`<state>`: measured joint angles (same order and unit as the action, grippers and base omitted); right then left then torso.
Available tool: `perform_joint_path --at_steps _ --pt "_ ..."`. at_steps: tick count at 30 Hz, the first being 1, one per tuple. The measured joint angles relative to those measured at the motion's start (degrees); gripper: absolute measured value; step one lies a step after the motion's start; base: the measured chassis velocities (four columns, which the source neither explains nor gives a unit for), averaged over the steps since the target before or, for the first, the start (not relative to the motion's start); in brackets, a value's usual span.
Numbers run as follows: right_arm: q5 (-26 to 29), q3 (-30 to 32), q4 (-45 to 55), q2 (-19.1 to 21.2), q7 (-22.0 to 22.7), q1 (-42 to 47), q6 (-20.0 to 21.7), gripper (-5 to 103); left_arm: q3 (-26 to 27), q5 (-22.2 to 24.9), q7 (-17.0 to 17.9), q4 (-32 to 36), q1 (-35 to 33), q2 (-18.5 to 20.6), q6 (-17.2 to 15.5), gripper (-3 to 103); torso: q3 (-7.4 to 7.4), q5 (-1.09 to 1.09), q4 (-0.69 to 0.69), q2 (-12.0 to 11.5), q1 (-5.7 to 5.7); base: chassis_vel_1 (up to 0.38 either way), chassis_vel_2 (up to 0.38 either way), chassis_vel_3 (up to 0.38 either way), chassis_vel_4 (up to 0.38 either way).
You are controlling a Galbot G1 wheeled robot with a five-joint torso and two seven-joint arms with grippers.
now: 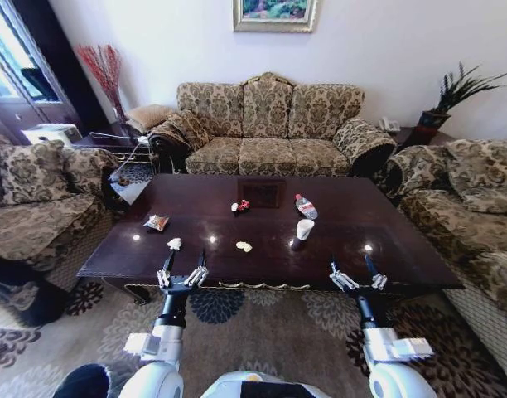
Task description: Move to the front of the table and place the trash on the table into the trash bin.
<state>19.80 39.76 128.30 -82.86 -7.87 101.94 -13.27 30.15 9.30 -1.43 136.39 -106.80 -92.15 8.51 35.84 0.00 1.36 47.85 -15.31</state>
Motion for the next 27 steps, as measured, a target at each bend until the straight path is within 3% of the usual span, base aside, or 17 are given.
perform_joint_path --at_steps 16,27 --pt "0.38 0.02 -0.99 0.00 -0.43 -0.07 -1.16 100 0.13 0.11 0.08 -0.19 -0.01 0.02 0.05 90 -0.03 0.00 -0.01 0.02 0.07 0.162 -0.157 -0.170 0.145" --pt "-0.24 0.09 -1.01 -0.04 -1.64 -0.18 -1.13 100 0.56 0.34 0.17 -0.32 0.04 0.01 0.15 90 0.03 0.00 0.01 -0.03 -0.07 0.013 0.001 -0.039 0.002"
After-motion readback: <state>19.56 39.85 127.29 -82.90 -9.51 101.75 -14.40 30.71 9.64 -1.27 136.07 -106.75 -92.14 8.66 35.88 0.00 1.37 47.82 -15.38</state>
